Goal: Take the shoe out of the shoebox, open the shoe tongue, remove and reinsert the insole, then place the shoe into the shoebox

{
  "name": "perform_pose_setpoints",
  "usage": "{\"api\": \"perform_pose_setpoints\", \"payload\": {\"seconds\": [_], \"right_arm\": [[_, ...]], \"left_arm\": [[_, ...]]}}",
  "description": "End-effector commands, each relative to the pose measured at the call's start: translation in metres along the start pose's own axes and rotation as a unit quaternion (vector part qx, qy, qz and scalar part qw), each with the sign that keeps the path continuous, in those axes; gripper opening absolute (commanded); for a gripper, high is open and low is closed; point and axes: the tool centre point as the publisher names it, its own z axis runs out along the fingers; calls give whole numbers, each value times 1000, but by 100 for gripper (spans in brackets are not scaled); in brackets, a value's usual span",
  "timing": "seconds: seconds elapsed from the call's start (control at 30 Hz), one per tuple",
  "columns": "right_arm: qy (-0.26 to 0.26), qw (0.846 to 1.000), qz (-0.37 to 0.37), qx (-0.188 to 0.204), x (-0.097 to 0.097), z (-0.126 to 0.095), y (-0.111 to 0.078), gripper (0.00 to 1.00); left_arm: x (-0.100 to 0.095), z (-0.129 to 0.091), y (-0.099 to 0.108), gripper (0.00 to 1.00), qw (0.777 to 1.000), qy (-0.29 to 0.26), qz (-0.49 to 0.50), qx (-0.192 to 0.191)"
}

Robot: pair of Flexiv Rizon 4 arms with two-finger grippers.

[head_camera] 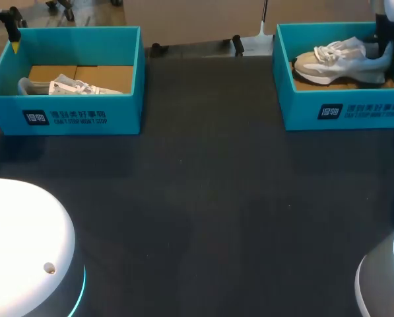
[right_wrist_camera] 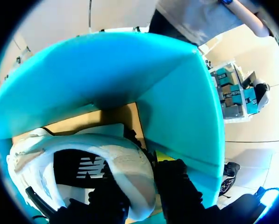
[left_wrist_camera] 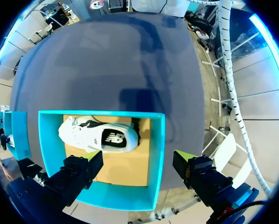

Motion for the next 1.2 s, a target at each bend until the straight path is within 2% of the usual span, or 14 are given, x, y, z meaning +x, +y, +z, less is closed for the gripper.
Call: {"api": "perform_pose_setpoints", "payload": {"seconds": [0.03,0.27,0.5,0.77,1.2], "right_arm": [[-2,1000,8,-5,-3,-10,-3,0],[-1,1000,4,-15,-11,-31,-9,0],[-4,999,-3,-35,-29,-59,-14,0],[2,999,-6,-47,-35,-89,-15,0],[36,996,-40,-71,-49,-161,-36,0]], "left_arm": [[0,0,-1,100,1000,1,0,-1],[0,0,-1,100,1000,1,0,-1],[0,0,-1,100,1000,1,0,-1],[0,0,-1,100,1000,1,0,-1],[0,0,-1,100,1000,1,0,-1]]}}
